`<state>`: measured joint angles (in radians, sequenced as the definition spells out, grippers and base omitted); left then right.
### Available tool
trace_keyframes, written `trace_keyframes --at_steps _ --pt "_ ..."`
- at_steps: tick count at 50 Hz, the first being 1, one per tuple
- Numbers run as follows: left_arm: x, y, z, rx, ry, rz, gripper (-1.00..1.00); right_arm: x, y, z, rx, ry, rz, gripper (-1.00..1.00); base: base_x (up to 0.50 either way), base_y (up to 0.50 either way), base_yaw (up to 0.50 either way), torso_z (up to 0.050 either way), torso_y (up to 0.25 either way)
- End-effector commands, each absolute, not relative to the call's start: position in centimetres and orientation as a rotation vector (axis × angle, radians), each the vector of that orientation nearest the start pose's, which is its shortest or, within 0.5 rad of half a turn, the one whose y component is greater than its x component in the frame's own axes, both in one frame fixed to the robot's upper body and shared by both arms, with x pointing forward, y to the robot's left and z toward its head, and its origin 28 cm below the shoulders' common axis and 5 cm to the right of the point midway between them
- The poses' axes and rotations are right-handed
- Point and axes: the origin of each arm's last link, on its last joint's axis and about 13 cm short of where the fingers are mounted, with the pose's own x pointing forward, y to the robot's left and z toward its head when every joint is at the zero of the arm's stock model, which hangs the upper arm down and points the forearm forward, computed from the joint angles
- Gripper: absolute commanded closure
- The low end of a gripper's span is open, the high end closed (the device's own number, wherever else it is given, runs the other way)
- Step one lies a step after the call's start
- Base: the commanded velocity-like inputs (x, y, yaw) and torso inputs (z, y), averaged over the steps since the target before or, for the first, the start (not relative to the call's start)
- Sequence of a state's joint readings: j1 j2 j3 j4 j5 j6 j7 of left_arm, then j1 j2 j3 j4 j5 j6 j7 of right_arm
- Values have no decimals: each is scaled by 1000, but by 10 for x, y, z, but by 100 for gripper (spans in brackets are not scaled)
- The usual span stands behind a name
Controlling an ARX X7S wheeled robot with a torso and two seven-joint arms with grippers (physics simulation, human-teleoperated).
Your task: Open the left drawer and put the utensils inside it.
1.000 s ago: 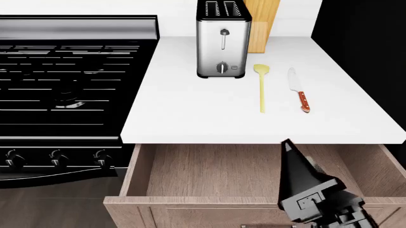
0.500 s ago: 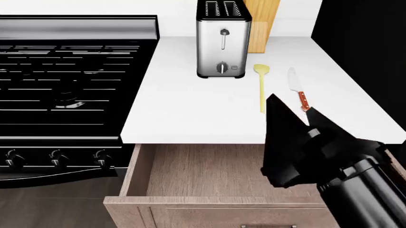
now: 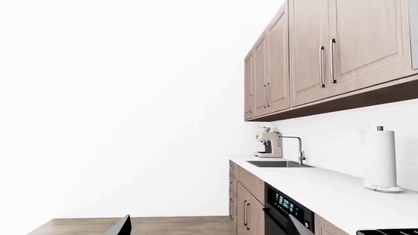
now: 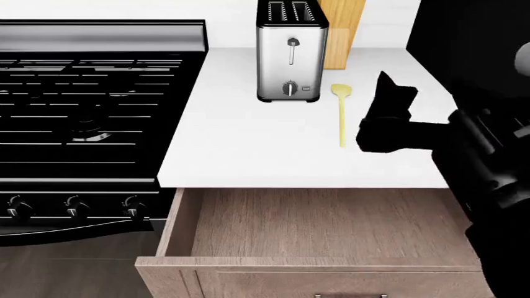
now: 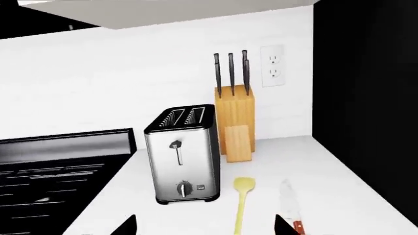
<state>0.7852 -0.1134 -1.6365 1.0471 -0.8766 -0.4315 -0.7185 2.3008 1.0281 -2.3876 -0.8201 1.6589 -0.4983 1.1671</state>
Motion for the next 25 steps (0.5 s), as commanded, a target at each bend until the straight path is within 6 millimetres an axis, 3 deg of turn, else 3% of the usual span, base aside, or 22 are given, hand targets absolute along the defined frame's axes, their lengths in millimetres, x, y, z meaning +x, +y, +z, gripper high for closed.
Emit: trace_keyframes --at_steps 1,25 --pt "-27 354 214 308 -356 1447 -100 199 -117 318 -24 1 -99 -100 0 0 0 0 0" --pt "-19 355 213 293 -355 1403 -100 196 -122 311 12 -23 -75 -100 13 0 0 0 0"
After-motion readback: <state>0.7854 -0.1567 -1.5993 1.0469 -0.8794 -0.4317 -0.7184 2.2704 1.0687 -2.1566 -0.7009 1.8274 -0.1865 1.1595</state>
